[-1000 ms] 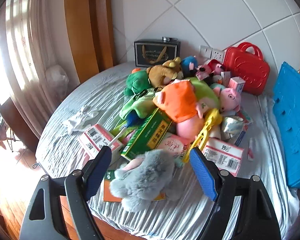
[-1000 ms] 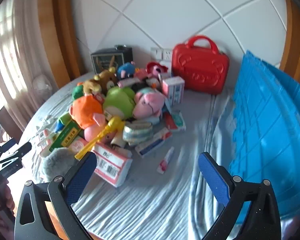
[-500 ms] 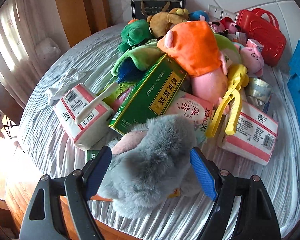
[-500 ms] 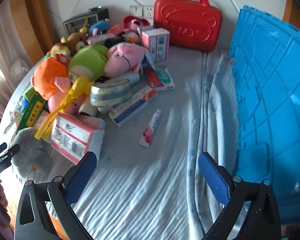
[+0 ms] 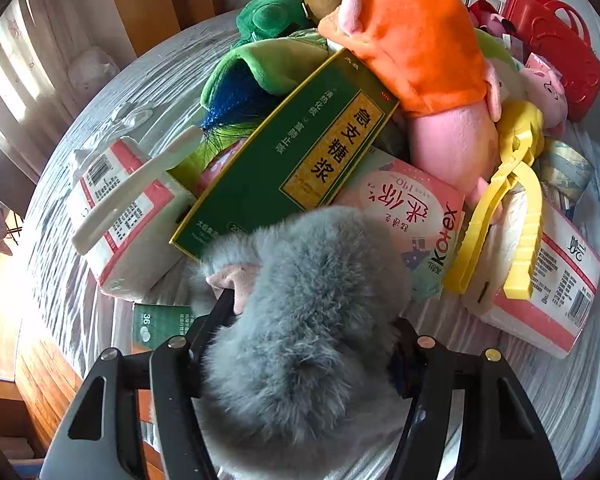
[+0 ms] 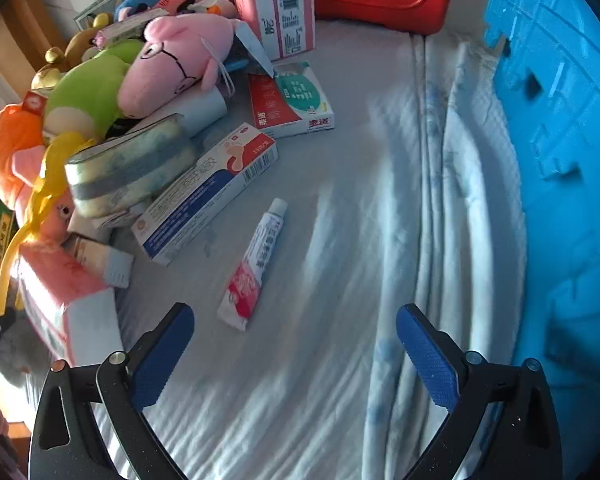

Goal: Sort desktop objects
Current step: 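Grasp the grey plush toy with the left tool while the right tool grasps the ointment tube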

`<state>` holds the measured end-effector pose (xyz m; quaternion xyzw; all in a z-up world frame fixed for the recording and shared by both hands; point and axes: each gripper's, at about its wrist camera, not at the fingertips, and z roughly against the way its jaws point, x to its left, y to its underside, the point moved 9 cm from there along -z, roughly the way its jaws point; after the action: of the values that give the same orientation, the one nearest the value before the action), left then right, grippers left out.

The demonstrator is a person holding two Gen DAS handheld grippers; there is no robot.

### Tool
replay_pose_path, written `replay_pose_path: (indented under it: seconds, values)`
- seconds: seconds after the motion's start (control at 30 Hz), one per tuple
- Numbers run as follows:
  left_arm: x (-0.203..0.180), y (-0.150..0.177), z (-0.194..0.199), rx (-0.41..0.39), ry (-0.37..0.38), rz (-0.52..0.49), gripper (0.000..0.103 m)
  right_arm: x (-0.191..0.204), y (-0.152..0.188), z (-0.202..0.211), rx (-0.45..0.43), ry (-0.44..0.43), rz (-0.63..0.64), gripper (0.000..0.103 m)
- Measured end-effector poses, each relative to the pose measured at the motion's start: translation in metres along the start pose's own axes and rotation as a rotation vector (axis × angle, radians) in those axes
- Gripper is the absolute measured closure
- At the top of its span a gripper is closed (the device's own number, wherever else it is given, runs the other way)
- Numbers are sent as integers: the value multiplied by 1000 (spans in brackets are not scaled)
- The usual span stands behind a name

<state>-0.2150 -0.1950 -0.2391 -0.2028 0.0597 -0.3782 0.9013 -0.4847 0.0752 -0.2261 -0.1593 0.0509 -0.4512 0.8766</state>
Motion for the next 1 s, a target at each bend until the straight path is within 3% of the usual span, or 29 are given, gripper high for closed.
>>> replay_pose_path:
  seconds: [0.03, 0.07, 0.1, 0.17, 0.27, 0.47, 0.53, 0.6, 0.63, 0.8, 1.0]
  values:
    - [1, 0, -3, 8, 3, 7, 43, 1, -3, -4, 6, 3, 5, 20]
    - [2, 0, -5, 16, 8, 16, 45, 3, -6, -10, 18, -4, 8, 34]
    - [3, -1, -7, 21, 13, 26, 45, 5, -8, -15, 29, -11, 9, 39]
    - [5, -3, -9, 25, 15, 41, 46, 8, -13, -22, 40, -20, 14, 40]
    - [6, -5, -11, 31, 12, 44, 47, 13, -20, -28, 43, -22, 27, 51]
    - [6, -4, -10, 34, 15, 43, 52, 23, -25, -47, 77, -35, 22, 53]
    - [6, -3, -9, 31, 19, 35, 54, 24, -24, -48, 66, -8, 39, 61]
    - [6, -1, -7, 27, 24, 21, 56, 24, -24, -47, 48, 32, 61, 81]
    - [6, 0, -5, 21, 27, 16, 57, 25, -23, -46, 45, 30, 61, 84]
    - [9, 3, 16, -22, 56, 8, 58, 27, -12, -37, 37, 17, 54, 85]
    - [11, -1, 65, -147, 66, -18, 58, 30, 0, 6, -50, -9, 28, 85]
